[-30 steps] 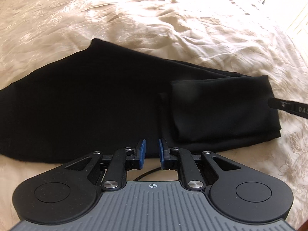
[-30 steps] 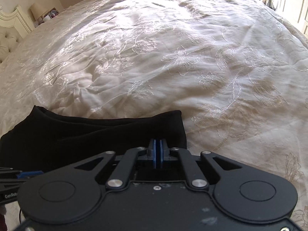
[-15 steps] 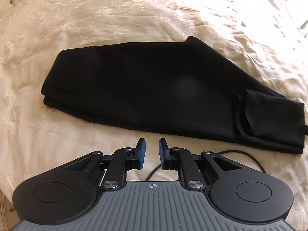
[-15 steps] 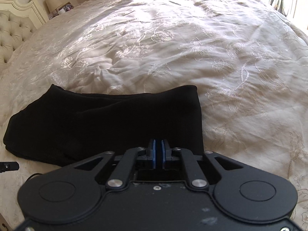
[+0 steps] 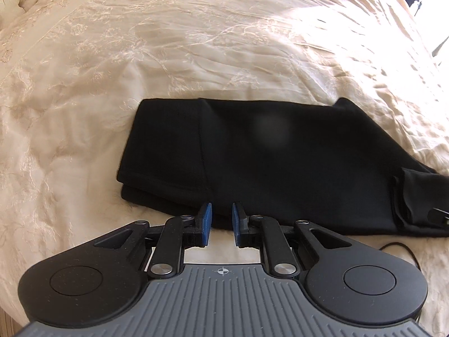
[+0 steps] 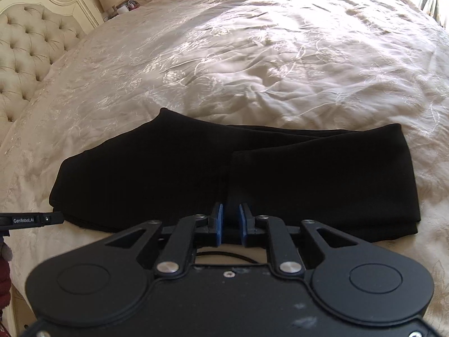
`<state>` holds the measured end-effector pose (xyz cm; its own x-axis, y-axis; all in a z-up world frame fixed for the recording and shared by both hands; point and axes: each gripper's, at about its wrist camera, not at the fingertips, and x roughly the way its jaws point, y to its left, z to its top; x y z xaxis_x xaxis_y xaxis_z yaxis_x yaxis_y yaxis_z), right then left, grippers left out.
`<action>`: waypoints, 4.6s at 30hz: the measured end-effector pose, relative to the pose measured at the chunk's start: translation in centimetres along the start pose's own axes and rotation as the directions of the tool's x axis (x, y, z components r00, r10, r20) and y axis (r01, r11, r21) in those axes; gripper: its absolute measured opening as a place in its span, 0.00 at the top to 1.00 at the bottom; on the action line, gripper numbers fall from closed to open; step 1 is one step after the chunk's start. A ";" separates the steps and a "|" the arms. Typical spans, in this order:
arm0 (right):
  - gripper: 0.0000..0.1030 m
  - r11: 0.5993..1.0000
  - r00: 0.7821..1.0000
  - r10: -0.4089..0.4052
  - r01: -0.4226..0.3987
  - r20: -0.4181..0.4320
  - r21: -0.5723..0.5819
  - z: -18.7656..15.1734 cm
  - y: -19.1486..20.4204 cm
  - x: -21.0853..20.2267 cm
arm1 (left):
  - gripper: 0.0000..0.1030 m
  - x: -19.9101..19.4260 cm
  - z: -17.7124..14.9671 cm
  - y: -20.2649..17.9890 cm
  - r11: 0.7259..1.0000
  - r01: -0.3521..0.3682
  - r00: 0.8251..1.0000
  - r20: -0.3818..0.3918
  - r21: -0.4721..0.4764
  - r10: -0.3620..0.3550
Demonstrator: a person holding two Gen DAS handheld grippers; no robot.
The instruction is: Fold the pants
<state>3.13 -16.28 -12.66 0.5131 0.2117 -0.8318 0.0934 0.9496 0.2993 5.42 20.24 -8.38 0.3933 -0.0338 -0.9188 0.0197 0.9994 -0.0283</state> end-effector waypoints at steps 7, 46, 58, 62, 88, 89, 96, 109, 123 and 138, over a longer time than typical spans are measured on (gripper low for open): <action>0.84 1.000 1.000 -0.007 0.007 -0.005 -0.024 0.7 5.9 2.0 | 0.85 1.8 3.0 6.7 0.997 0.079 0.997 0.021 -0.023 -0.079; 0.84 0.995 0.995 -0.064 0.058 -0.075 -0.079 3.6 13.9 6.3 | 0.33 12.3 5.0 13.1 0.862 0.382 0.899 -0.081 -0.333 -0.430; 0.94 0.991 0.991 -0.125 0.123 -0.040 -0.057 8.9 11.6 11.8 | 0.82 6.4 5.1 10.8 0.924 0.304 0.949 -0.008 -0.230 -0.315; 0.95 0.987 0.985 -0.154 0.149 -0.083 -0.066 10.6 11.0 15.5 | 0.83 5.6 5.6 10.1 0.927 0.302 0.951 0.007 -0.223 -0.308; 0.99 0.994 0.969 -0.101 0.105 -0.224 0.008 -0.8 10.0 12.5 | 0.88 -2.8 6.6 2.5 0.913 0.400 0.909 0.156 -0.076 -0.386; 1.00 0.995 0.970 -0.098 0.102 -0.223 0.007 -0.8 9.8 12.8 | 0.88 -3.2 6.6 1.9 0.915 0.399 0.909 0.161 -0.064 -0.385; 0.95 1.000 0.984 0.003 -0.001 -0.178 0.007 0.0 8.6 11.0 | 0.88 -6.8 6.3 -5.4 0.933 0.360 0.910 0.215 0.019 -0.356; 0.95 0.992 0.996 0.084 -0.084 0.002 0.091 0.6 -6.7 -0.9 | 0.88 -4.0 2.6 -28.3 0.889 0.426 0.875 0.173 0.169 -0.452; 0.91 0.981 0.998 -0.048 0.053 -0.033 0.189 -1.5 -18.8 -5.4 | 0.86 -1.3 0.0 -38.2 0.859 0.430 0.886 0.056 0.279 -0.461; 0.79 0.993 0.991 -0.098 0.090 0.093 0.081 1.4 -18.9 -7.3 | 0.86 5.9 0.1 -24.8 0.986 0.122 0.991 -0.066 0.114 -0.115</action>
<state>-1.18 -36.14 -11.62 0.5786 0.0955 -0.8100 0.2085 0.9428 0.2600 7.34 -4.78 -13.04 0.3265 -0.1480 -0.9335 0.1723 0.9804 -0.0952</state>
